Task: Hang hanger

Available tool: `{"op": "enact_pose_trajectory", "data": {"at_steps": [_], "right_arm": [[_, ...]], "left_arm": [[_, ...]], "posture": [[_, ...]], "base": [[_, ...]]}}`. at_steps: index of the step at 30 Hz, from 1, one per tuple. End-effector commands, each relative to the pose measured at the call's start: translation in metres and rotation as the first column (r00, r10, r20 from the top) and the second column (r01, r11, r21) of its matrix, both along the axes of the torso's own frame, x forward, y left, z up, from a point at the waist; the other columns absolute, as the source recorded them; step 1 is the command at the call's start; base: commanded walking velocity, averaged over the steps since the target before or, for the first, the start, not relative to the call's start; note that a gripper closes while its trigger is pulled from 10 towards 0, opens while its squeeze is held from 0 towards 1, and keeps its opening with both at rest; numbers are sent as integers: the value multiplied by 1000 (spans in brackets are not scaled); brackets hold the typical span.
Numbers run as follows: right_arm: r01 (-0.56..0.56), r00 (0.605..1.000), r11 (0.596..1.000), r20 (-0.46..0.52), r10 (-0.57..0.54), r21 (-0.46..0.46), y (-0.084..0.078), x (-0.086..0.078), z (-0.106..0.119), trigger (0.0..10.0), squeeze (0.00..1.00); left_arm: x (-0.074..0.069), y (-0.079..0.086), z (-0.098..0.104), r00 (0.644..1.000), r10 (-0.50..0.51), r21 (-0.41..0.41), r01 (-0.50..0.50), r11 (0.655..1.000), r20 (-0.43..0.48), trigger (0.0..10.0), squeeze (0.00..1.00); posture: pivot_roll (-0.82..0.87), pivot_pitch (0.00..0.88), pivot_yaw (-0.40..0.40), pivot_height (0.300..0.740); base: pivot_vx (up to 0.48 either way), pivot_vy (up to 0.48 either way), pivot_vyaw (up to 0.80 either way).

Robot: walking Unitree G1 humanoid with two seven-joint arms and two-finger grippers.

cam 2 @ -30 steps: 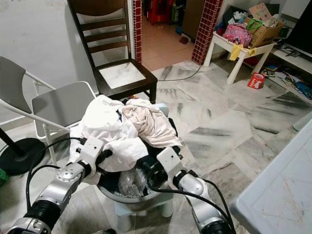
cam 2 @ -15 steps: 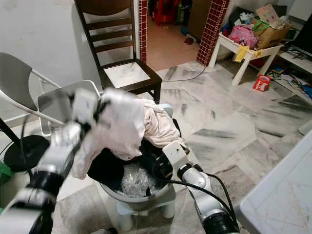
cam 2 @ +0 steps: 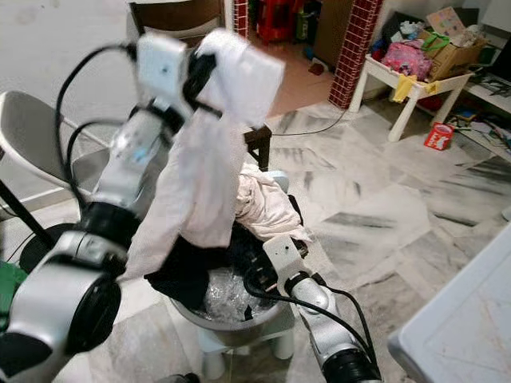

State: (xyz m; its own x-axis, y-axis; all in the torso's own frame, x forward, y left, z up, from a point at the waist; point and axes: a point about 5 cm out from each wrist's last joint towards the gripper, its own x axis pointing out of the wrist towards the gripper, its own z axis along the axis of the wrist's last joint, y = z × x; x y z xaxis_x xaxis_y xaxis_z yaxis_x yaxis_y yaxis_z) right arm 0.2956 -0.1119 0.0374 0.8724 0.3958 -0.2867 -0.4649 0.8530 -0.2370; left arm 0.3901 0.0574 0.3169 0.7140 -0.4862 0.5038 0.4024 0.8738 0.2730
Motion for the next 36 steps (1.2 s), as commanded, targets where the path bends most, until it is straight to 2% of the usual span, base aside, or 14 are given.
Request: {"op": "enact_pose_trajectory", "data": {"at_steps": [1, 7, 11, 17, 18, 20, 21, 24, 25, 26, 27, 29, 31, 36], "right_arm": [[4, 1000, 1000, 15, -4, -9, 1, 4, 3, 10000, 0], [6, 1000, 1000, 23, -6, -1, 7, 9, 4, 10000, 0], [-9, 1000, 1000, 19, 9, -1, 9, 9, 3, 10000, 0], [-54, 999, 998, 0, 54, -9, 16, 7, -1, 10000, 0], [-71, 997, 997, -8, 71, -12, 18, 7, -2, 10000, 0], [-77, 997, 997, -9, 77, -14, 19, 6, -3, 10000, 0], [-92, 996, 996, -13, 92, -17, 20, 6, -3, 10000, 0], [-106, 994, 994, -19, 106, -22, 20, 6, -4, 10000, 0], [-119, 993, 992, -22, 119, -28, 19, 6, -4, 10000, 0], [-119, 993, 992, -22, 119, -28, 19, 6, -4, 10000, 0], [-130, 991, 991, -25, 129, -32, 19, 7, -4, 10000, 0], [-132, 991, 991, -25, 132, -32, 18, 7, -4, 10000, 0], [-154, 988, 987, -31, 153, -40, 17, 8, -3, 10000, 0], [-180, 983, 983, -35, 178, -47, 18, 8, -3, 10000, 0]], "left_arm": [[-3, -6, 26, 997, -24, -23, 25, 999, 74, 0, 0], [-19, -23, 99, 968, -73, -105, 101, 989, 240, 0, 0], [-26, -20, 115, 953, -71, -124, 112, 986, 295, 0, 0], [-32, 19, 116, 934, 13, -165, 50, 985, 357, 0, 0], [-34, 41, 93, 950, 61, -210, 5, 978, 306, 0, 0], [-35, 48, 84, 955, 74, -224, -9, 975, 286, 0, 0], [-44, 69, 47, 967, 129, -240, -75, 968, 219, 0, 0], [-62, 91, -6, 975, 203, -261, -174, 950, 91, 0, 0], [-74, 105, -44, 965, 262, -266, -256, 929, -11, 0, 0], [-74, 105, -44, 965, 262, -266, -256, 929, -11, 0, 0], [-92, 116, -80, 945, 311, -262, -327, 908, -101, 0, 0], [-98, 118, -87, 938, 321, -261, -344, 902, -128, 0, 0], [-120, 125, -126, 897, 352, -295, -424, 856, -269, 0, 0], [-134, 127, -152, 847, 372, -304, -495, 814, -380, 0, 0]], "posture": [[11, 0, 49, 740], [27, 0, 44, 740], [42, 0, 29, 740], [81, 0, -9, 740], [98, 0, -28, 740], [102, 0, -31, 740], [113, 0, -49, 740], [133, 10, -78, 740], [139, 19, -89, 740], [139, 19, -89, 740], [146, 28, -105, 740], [148, 31, -110, 740], [158, 49, -137, 740], [163, 62, -153, 740]], "base": [[0, 0, 0], [0, 0, 0], [0, 0, 0], [0, 0, 0], [0, 0, 0], [0, 0, 0], [0, 0, 0], [0, 0, 0], [0, 0, 0], [0, 0, 0], [0, 0, 0], [0, 0, 0], [0, 0, 0], [0, 0, 0]]}}
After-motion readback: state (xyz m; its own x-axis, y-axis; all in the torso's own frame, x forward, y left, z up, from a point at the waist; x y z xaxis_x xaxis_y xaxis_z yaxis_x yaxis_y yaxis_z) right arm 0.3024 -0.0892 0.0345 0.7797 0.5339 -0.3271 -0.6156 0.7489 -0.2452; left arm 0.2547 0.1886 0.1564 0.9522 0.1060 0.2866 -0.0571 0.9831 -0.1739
